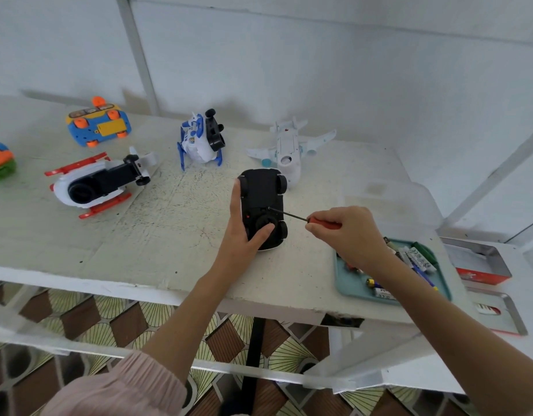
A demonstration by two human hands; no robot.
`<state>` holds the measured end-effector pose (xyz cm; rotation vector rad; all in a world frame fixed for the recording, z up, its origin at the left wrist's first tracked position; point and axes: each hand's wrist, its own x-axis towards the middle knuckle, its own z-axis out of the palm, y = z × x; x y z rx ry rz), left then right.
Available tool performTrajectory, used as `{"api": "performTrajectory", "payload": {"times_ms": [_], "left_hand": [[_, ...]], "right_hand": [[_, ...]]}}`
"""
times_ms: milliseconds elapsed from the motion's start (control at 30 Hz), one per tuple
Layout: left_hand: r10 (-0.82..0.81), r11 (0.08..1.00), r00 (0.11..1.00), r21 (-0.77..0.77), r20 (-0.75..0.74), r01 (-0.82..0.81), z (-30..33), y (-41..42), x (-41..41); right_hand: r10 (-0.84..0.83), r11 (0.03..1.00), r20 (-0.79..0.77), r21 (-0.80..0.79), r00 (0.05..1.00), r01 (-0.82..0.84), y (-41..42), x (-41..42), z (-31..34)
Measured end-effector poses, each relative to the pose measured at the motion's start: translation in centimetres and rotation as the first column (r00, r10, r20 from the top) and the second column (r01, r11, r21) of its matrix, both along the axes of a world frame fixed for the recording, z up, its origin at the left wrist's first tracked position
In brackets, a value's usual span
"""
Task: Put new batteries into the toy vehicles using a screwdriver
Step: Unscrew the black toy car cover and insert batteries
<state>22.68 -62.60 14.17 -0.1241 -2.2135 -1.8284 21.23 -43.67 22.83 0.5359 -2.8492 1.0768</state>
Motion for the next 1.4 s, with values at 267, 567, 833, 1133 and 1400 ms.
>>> {"api": "performTrajectory", "payload": {"times_ms": [267,567,833,1133,1400], "left_hand": [[0.032,0.995,0.999,-0.09,-0.014,-0.033,-0.8,0.1,-0.3],[0.053,0.997,0.998,-0.049,-0.02,-0.054,-1.5,-0.1,-0.7],[0.049,0.998,0.999,-0.036,0.007,-0.049,-1.6,-0.2,-0.7],[0.044,0.999,0.999,-0.001,-0.01,-0.044,-1.7,-0.2,-0.7],[0.077,0.992,0.997,-0.097,-0.026,-0.079,-1.0,0.0,-0.7]], "right_hand": [[-0.064,0.997,0.088,-0.036,0.994,0.068,-0.5,-0.7,1.5],[-0.052,0.945,0.266,-0.299,0.963,0.134,-0.8,-0.6,2.0],[-0.087,0.993,0.122,-0.071,0.989,0.096,-1.2,-1.0,2.3],[0.046,0.998,-0.131,-0.029,0.99,-0.051,-0.9,-1.7,2.4],[0.039,0.999,0.096,-0.004,0.995,-0.039,-0.9,-1.6,2.6]]}}
